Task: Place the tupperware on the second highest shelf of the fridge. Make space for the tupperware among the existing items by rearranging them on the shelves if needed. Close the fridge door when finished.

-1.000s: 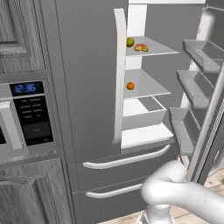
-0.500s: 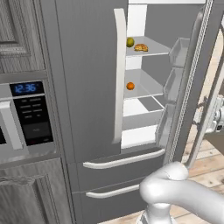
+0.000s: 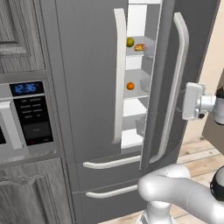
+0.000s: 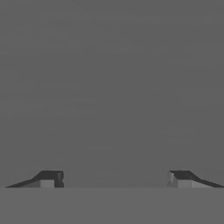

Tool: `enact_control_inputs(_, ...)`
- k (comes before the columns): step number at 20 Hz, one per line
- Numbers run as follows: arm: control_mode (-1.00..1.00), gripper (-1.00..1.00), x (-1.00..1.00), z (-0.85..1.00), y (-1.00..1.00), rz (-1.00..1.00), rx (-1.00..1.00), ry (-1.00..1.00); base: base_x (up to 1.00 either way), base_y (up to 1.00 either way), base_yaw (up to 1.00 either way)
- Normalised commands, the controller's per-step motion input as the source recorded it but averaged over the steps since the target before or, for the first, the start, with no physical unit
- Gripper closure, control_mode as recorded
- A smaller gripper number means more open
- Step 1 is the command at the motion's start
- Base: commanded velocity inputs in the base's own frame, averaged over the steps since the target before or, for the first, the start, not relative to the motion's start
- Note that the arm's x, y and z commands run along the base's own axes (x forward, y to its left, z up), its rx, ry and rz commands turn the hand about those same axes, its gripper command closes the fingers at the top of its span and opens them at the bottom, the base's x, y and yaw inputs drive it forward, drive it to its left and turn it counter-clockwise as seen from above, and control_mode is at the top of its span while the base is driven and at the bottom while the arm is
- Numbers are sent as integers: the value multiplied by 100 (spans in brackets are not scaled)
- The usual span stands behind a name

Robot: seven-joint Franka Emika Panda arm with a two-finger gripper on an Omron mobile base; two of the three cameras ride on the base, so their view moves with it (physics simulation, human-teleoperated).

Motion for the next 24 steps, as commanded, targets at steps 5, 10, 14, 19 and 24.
enact_control_inputs(5, -100, -100, 57, 23, 43, -40, -12, 0, 0, 0, 0)
enact_control_inputs(10, -100, -100, 67, 4, 38, -35, -11, 6, 0, 0, 0)
enact_control_inputs(14, -100, -100, 81, 0, 29, -27, -7, 9, 0, 0, 0)
enact_control_inputs(19, -100, -100, 91, 0, 19, -21, -3, 12, 0, 0, 0)
enact_control_inputs(24, -100, -100, 76, -3, 15, -20, -3, 10, 0, 0, 0)
